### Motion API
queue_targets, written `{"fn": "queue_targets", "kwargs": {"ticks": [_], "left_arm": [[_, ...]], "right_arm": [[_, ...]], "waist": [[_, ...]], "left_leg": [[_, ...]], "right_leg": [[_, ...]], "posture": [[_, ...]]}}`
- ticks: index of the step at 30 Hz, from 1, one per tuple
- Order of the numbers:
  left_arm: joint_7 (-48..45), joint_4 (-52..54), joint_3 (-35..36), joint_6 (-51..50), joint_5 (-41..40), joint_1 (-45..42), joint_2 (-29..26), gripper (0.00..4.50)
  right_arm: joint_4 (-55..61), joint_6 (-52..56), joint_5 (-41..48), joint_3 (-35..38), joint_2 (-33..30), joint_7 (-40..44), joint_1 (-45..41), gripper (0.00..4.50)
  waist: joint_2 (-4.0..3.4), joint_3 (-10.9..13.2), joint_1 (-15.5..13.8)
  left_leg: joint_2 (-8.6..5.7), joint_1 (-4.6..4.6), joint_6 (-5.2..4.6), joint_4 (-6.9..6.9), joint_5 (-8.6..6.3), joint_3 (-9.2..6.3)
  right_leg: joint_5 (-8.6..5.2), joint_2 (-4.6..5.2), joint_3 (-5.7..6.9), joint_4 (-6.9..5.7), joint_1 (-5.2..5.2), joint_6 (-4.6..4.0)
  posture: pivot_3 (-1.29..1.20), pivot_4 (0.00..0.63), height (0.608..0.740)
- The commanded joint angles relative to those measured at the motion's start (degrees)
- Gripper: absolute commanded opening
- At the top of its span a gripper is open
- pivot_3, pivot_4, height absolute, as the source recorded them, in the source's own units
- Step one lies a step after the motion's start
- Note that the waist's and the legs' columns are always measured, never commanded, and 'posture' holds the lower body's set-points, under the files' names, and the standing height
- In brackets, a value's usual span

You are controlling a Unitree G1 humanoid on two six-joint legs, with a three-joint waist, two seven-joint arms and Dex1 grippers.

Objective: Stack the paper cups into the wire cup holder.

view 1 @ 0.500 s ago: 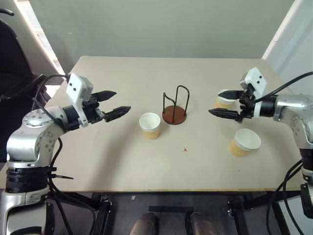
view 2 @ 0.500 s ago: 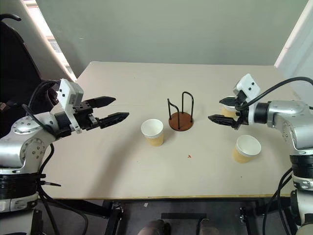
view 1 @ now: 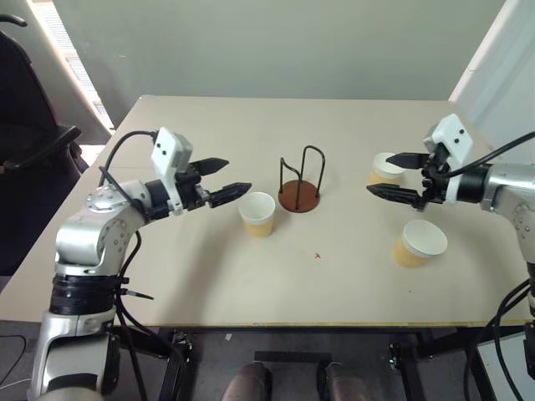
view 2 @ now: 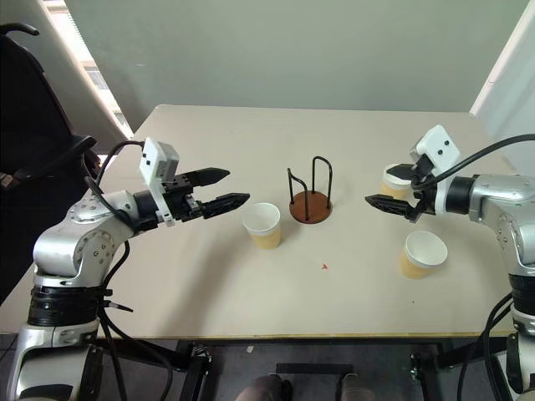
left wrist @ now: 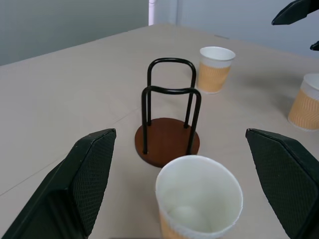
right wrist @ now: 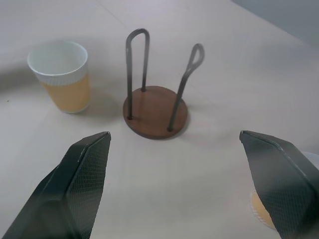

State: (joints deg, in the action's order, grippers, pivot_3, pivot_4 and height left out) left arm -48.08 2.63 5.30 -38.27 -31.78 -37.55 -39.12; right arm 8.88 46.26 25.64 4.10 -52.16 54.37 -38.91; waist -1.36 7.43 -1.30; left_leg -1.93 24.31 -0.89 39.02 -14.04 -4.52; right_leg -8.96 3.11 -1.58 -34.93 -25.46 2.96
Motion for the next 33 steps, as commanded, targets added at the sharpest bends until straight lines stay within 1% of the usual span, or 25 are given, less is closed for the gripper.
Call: {"fn": "queue_targets", "kwargs": {"ticks": [1, 7, 10, 20, 33], "left_arm": [[2.2, 3.0, -1.7, -2.3, 0.9, -3.0, 1.0, 4.5], [5.3, 2.2, -6.4, -5.7, 3.8, -6.8, 3.1, 4.5], [6.0, 1.1, -8.0, -4.9, 6.0, -7.7, 3.8, 4.5], [7.2, -4.7, -10.7, -4.4, 10.3, -10.1, 7.9, 4.5], [4.7, -14.6, -13.0, -1.2, 13.8, -15.3, 13.7, 4.5]], "right_arm": [[3.1, 0.3, 0.9, 3.4, -0.8, -1.7, 0.7, 4.3], [3.6, 1.0, 1.7, 3.7, -1.2, -2.0, 0.5, 4.3], [4.4, 1.6, 2.2, 3.7, -1.4, -2.1, 0.6, 4.3], [4.9, 1.6, 2.0, 4.1, -3.0, -2.0, 1.2, 4.3], [6.3, 1.5, 2.3, 5.1, -3.8, -2.6, 3.2, 4.3]], "waist": [[0.0, 0.0, 0.0], [0.0, 0.0, 0.1], [0.0, 0.0, 0.1], [0.02, 0.0, -0.1], [0.05, 0.0, -0.2]], "left_leg": [[0.0, 0.0, 0.0, 0.0, 0.0, 0.0], [0.0, -0.02, 0.01, 0.0, 0.02, 0.01], [0.01, -0.02, 0.0, 0.0, 0.03, 0.01], [0.0, 0.0, -0.02, 0.01, 0.05, 0.02], [0.0, 0.02, -0.05, 0.03, 0.08, 0.05]], "right_leg": [[0.07, 0.0, 0.0, 0.0, 0.0, 0.12], [0.14, 0.0, -0.01, -0.02, 0.01, 0.23], [0.15, 0.0, -0.01, -0.01, 0.01, 0.26], [0.18, 0.01, -0.01, 0.03, 0.01, 0.32], [0.23, 0.01, -0.02, 0.04, 0.03, 0.4]], "posture": [[0.0, 0.15, 0.74], [0.0, 0.15, 0.74], [0.0, 0.15, 0.74], [0.0, 0.15, 0.74], [0.0, 0.15, 0.74]]}}
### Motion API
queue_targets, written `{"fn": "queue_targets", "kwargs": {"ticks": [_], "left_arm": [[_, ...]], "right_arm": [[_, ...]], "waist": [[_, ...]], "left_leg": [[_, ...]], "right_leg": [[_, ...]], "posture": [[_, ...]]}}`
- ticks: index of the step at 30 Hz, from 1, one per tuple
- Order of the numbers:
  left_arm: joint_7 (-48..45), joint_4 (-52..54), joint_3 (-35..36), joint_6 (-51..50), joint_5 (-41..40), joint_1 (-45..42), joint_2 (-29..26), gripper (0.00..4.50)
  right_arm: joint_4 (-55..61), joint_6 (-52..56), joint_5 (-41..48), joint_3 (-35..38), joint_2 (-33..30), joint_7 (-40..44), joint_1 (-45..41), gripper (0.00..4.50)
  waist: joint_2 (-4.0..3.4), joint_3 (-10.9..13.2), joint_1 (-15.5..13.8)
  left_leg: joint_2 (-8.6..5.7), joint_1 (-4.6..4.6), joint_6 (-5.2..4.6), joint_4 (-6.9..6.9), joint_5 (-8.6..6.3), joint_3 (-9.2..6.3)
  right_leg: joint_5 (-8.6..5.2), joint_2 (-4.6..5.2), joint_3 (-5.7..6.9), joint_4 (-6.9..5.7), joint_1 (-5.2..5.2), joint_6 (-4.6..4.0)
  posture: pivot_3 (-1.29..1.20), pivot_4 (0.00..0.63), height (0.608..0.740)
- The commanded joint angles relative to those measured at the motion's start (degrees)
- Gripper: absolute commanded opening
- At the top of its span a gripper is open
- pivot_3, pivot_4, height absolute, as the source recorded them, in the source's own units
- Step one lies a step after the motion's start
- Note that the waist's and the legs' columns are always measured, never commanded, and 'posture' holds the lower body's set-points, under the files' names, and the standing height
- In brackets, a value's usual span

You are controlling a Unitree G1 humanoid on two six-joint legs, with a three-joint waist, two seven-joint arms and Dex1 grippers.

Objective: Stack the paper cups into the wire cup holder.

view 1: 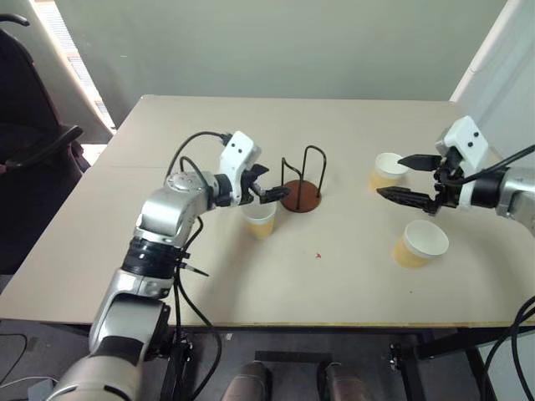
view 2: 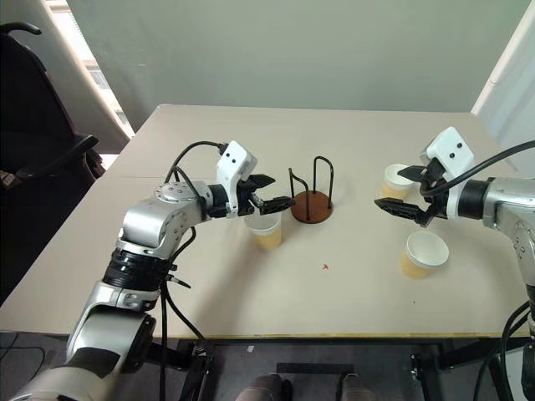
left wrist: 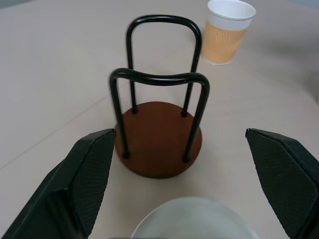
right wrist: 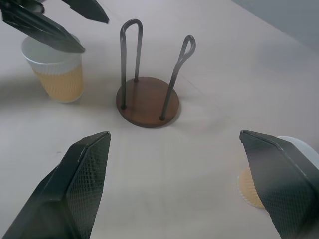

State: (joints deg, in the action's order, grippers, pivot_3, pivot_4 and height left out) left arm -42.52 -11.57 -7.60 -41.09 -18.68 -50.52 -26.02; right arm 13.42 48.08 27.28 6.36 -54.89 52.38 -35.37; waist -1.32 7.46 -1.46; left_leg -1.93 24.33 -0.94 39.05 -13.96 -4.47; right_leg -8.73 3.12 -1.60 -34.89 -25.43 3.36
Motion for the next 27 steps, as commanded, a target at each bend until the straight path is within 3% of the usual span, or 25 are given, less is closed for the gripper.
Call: {"fn": "queue_targets", "kwargs": {"ticks": [1, 21, 27], "left_arm": [[-0.9, -1.4, -0.4, 2.2, 1.3, -2.8, 1.2, 4.5], [-1.2, -23.5, -2.0, 13.4, 9.9, -14.3, 13.5, 4.5], [-1.0, -25.0, -1.6, 15.3, 10.6, -14.8, 14.5, 2.46]], "right_arm": [[1.8, -0.4, 0.6, 2.8, -1.1, -0.7, -0.1, 4.3], [3.3, -0.3, 1.6, 3.4, -0.6, -2.2, 1.5, 4.3], [3.7, -0.3, 1.9, 4.0, -0.7, -2.4, 2.6, 4.33]], "waist": [[0.0, 0.0, 0.0], [0.04, 0.0, -0.3], [0.04, 0.0, -0.3]], "left_leg": [[0.0, 0.0, -0.01, 0.0, 0.01, 0.0], [-0.01, 0.1, -0.14, 0.02, 0.08, 0.09], [-0.01, 0.11, -0.17, 0.02, 0.09, 0.13]], "right_leg": [[0.0, 0.0, 0.0, 0.0, 0.0, 0.0], [0.07, 0.04, -0.01, 0.09, 0.0, 0.16], [0.04, 0.04, -0.03, 0.11, -0.01, 0.23]], "posture": [[0.0, 0.15, 0.74], [0.0, 0.15, 0.74], [0.0, 0.15, 0.74]]}}
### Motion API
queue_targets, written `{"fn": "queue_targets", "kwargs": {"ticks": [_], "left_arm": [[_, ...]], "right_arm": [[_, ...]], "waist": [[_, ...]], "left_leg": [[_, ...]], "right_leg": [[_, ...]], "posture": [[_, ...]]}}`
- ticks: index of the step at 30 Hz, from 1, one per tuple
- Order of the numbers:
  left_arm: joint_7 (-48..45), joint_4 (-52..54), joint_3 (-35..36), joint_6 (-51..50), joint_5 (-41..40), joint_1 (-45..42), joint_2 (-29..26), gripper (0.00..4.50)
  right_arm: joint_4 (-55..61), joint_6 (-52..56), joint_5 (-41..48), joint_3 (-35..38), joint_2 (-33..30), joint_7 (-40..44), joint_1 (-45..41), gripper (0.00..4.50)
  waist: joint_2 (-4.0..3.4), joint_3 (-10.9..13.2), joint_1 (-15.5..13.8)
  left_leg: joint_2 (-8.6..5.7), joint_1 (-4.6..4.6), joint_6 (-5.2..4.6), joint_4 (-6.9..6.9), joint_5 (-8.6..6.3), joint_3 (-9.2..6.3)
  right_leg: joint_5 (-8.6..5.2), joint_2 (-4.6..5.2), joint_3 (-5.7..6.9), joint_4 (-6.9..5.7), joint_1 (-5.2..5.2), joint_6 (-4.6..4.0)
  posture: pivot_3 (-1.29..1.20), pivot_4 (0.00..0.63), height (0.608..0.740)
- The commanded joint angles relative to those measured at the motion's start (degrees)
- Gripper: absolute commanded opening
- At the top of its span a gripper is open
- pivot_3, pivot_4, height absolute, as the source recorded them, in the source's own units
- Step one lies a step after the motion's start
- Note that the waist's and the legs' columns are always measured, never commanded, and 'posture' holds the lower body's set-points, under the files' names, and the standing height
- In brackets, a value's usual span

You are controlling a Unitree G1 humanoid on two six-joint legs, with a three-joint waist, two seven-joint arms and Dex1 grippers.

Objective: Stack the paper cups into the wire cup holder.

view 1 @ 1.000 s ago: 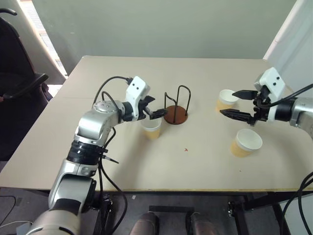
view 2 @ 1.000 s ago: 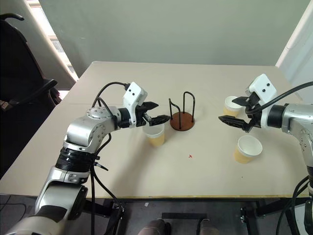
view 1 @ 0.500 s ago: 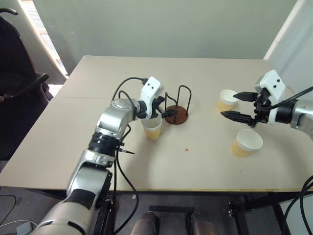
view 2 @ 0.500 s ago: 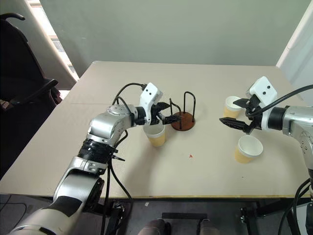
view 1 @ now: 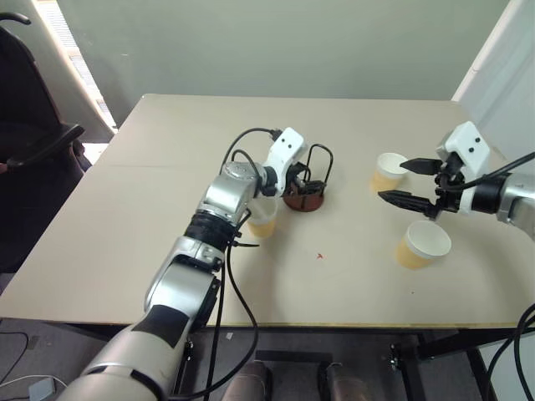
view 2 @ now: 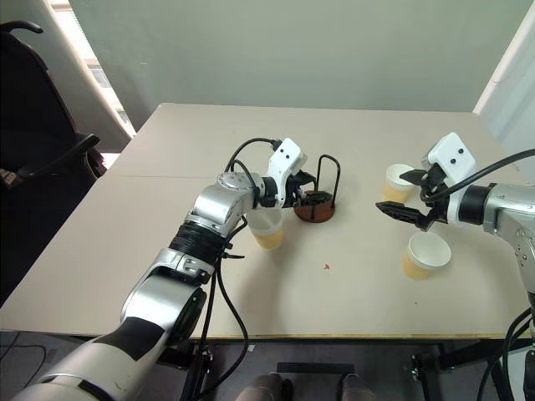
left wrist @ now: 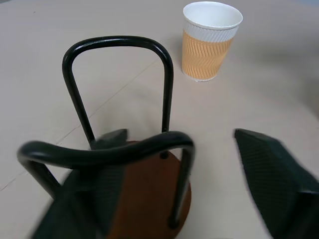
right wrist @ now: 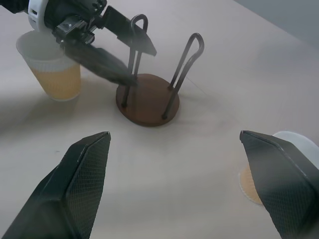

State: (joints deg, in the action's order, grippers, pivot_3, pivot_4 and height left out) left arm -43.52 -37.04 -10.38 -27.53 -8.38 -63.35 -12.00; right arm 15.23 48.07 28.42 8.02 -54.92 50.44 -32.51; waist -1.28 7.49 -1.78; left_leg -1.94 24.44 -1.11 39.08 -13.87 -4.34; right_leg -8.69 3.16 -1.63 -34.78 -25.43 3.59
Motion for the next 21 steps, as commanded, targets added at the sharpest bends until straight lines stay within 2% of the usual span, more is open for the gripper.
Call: {"fn": "queue_targets", "kwargs": {"ticks": [1, 6, 7, 14, 21], "left_arm": [[0.1, 0.3, 1.3, 1.9, 0.3, -1.9, 0.7, 2.09], [0.2, 1.1, 2.0, 2.4, 0.0, -0.8, 0.9, 0.28], [-0.1, 1.6, 2.2, 2.3, -0.3, -0.5, 0.7, 0.03], [-7.2, 7.0, 2.7, 2.9, -2.1, 1.7, -3.5, 0.03], [-18.7, 14.8, 2.0, 2.6, -5.7, 3.5, -8.5, 0.03]], "right_arm": [[1.9, -0.4, 0.8, 2.4, -0.6, -0.5, -0.1, 4.33], [2.1, -0.6, 0.9, 2.0, -0.3, -0.5, 0.0, 4.33], [2.1, -0.6, 0.9, 1.9, -0.2, -0.5, -0.1, 4.33], [2.5, -0.8, 3.0, 3.5, -0.5, 0.9, 0.6, 4.33], [4.3, 3.3, 8.7, 8.5, -5.0, 4.3, 2.4, 4.33]], "waist": [[0.0, 0.0, 0.0], [0.0, 0.0, 0.0], [0.0, 0.0, 0.0], [0.0, 0.0, 0.0], [0.0, 0.0, -0.4]], "left_leg": [[0.0, 0.0, -0.01, 0.0, 0.01, 0.01], [0.0, 0.03, -0.05, 0.04, 0.03, 0.03], [0.0, 0.03, -0.06, 0.04, 0.03, 0.05], [0.0, 0.03, -0.08, 0.04, 0.05, 0.05], [-0.05, 0.15, -0.16, 0.09, 0.09, 0.03]], "right_leg": [[0.0, 0.0, 0.0, 0.0, 0.0, 0.01], [0.0, 0.01, 0.0, 0.0, 0.0, 0.04], [0.0, 0.01, -0.01, -0.01, 0.0, 0.04], [-0.02, 0.0, -0.01, -0.02, -0.01, 0.07], [-0.1, 0.01, -0.02, 0.0, -0.02, 0.17]], "posture": [[0.0, 0.15, 0.74], [0.0, 0.15, 0.74], [0.0, 0.15, 0.74], [0.0, 0.15, 0.74], [0.0, 0.15, 0.74]]}}
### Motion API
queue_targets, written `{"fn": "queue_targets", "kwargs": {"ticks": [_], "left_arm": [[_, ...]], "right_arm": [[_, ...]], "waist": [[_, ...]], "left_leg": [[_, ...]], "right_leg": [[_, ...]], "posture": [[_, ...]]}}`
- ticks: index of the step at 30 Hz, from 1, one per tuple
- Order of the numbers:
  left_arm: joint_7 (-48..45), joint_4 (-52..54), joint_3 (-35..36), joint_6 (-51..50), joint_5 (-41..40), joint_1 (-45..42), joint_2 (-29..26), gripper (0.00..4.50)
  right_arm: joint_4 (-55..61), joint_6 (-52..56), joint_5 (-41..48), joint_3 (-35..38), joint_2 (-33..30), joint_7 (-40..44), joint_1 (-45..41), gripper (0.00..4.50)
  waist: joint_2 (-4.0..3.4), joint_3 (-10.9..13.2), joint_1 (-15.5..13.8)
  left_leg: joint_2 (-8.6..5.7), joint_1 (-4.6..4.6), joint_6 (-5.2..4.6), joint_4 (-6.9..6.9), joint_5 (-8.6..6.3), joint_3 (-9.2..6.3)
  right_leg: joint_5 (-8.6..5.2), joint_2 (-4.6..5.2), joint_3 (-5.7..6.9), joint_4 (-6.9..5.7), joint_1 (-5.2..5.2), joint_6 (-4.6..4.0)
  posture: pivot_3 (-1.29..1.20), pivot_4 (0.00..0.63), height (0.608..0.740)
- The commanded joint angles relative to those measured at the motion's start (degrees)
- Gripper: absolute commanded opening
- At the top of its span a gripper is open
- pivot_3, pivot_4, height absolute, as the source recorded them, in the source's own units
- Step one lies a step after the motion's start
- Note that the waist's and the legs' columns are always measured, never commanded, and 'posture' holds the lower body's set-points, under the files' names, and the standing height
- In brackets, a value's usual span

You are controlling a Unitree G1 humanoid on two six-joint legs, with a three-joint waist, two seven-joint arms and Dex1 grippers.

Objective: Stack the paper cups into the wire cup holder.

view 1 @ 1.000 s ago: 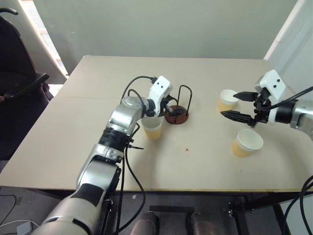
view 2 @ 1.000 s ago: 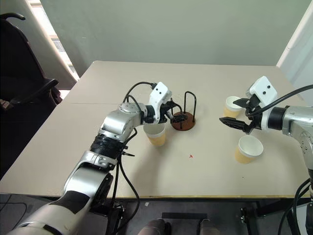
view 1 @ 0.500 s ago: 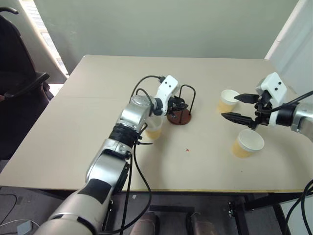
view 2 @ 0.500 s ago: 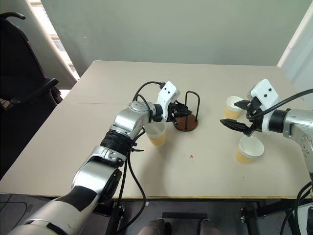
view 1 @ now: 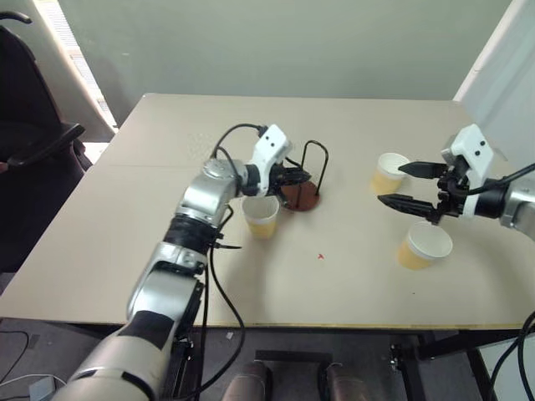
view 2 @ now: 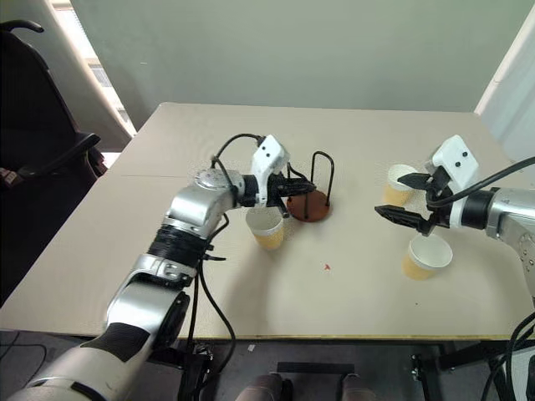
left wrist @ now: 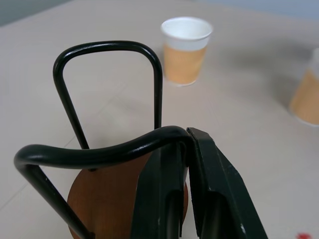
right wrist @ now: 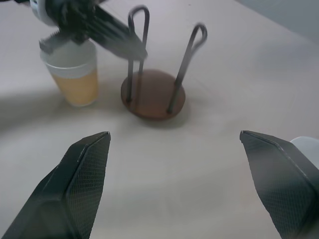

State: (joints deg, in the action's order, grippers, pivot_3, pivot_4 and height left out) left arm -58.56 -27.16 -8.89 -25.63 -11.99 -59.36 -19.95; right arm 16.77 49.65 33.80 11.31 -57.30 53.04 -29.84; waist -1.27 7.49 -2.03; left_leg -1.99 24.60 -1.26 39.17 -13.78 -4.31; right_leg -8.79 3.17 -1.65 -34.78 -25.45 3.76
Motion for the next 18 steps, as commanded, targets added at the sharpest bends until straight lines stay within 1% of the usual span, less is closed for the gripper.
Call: {"fn": "queue_targets", "kwargs": {"ticks": [1, 5, 10, 15, 18], "left_arm": [[-4.5, 5.6, 0.4, 0.4, -2.5, -0.4, -0.6, 0.03], [-8.2, 8.0, -0.5, -0.5, -4.1, -0.2, 0.2, 0.03], [-12.6, 10.5, -3.1, -1.7, -5.0, 0.9, 1.1, 0.03], [-14.4, 11.6, -5.7, -1.7, -5.1, 2.1, 2.6, 0.03], [-14.9, 12.3, -7.1, -1.6, -4.8, 3.3, 3.4, 0.03]], "right_arm": [[3.2, 2.7, 4.4, 6.2, -3.5, 2.2, 0.0, 4.33], [7.2, 8.2, 10.9, 11.8, -7.1, 4.5, 2.8, 4.33], [11.7, 12.0, 15.3, 17.4, -10.7, 6.0, 8.0, 4.33], [14.9, 12.9, 16.7, 19.9, -11.9, 5.6, 12.2, 4.33], [14.7, 12.6, 17.0, 20.2, -12.0, 4.6, 12.1, 4.33]], "waist": [[-0.01, 0.0, -0.2], [0.0, 0.0, -0.4], [0.0, 0.0, -0.3], [0.0, 0.0, -0.3], [-0.01, 0.0, -0.2]], "left_leg": [[0.0, 0.04, 0.0, 0.02, 0.0, 0.0], [-0.08, 0.08, -0.02, 0.01, -0.01, -0.01], [-0.09, 0.08, -0.02, 0.01, -0.02, 0.0], [-0.08, 0.04, -0.04, 0.02, -0.02, 0.02], [-0.09, 0.04, -0.11, 0.07, -0.06, 0.05]], "right_leg": [[0.0, 0.0, 0.0, 0.02, 0.0, 0.0], [-0.04, 0.06, 0.0, 0.05, 0.0, 0.05], [-0.09, 0.08, -0.01, 0.01, -0.01, 0.11], [-0.1, 0.09, -0.03, -0.04, 0.0, 0.13], [-0.09, 0.1, -0.05, -0.05, 0.0, 0.15]], "posture": [[0.0, 0.15, 0.74], [0.0, 0.15, 0.74], [0.0, 0.15, 0.74], [0.0, 0.15, 0.74], [0.0, 0.15, 0.74]]}}
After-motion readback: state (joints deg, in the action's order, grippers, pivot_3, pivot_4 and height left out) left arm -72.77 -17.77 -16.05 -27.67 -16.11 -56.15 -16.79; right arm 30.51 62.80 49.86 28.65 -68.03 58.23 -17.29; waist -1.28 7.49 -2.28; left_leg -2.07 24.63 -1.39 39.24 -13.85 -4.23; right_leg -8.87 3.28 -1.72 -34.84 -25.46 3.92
